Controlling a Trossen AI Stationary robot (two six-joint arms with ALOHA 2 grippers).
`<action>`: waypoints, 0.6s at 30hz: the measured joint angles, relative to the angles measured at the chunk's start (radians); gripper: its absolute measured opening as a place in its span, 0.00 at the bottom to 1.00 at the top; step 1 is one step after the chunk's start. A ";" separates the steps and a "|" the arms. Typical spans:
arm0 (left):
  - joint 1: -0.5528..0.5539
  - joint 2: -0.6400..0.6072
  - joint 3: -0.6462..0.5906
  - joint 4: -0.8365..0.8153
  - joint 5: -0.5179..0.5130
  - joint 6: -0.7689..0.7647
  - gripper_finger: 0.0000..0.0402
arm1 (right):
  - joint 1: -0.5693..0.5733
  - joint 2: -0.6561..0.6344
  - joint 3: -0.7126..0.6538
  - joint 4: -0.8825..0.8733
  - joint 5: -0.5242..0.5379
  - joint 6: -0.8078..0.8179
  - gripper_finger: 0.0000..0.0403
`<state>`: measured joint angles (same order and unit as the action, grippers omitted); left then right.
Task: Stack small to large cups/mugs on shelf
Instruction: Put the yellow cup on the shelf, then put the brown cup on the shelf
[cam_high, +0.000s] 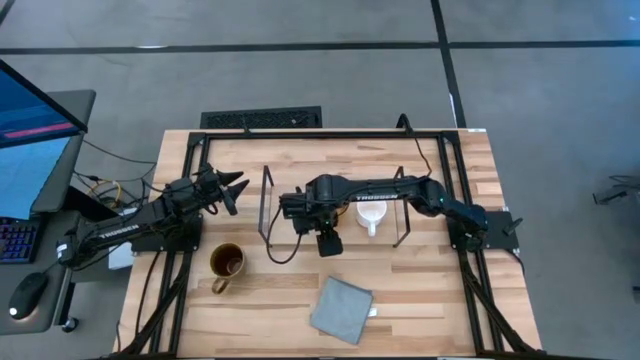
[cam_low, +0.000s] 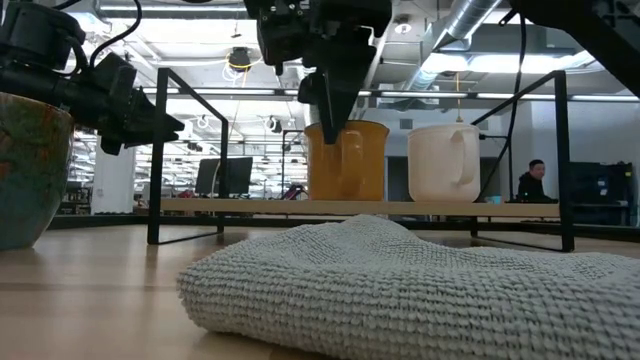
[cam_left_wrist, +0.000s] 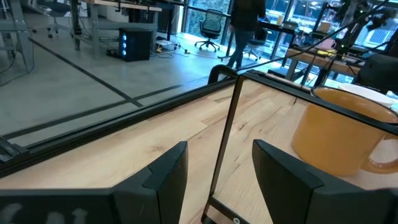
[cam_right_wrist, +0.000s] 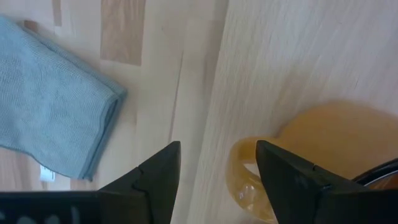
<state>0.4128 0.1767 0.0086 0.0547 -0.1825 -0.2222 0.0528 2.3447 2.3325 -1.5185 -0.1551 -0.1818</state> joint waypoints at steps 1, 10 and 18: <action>0.000 0.000 0.000 0.000 0.000 0.000 0.43 | 0.000 0.000 0.000 0.000 0.000 0.000 0.58; 0.000 0.000 0.000 0.000 0.003 0.000 0.43 | 0.007 -0.023 0.017 0.084 -0.009 -0.006 0.58; 0.000 0.000 0.000 -0.001 0.008 -0.001 0.43 | -0.030 -0.107 0.024 0.311 -0.001 0.050 0.58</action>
<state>0.4127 0.1768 0.0086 0.0538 -0.1741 -0.2230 0.0226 2.2379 2.3562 -1.2072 -0.1564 -0.1316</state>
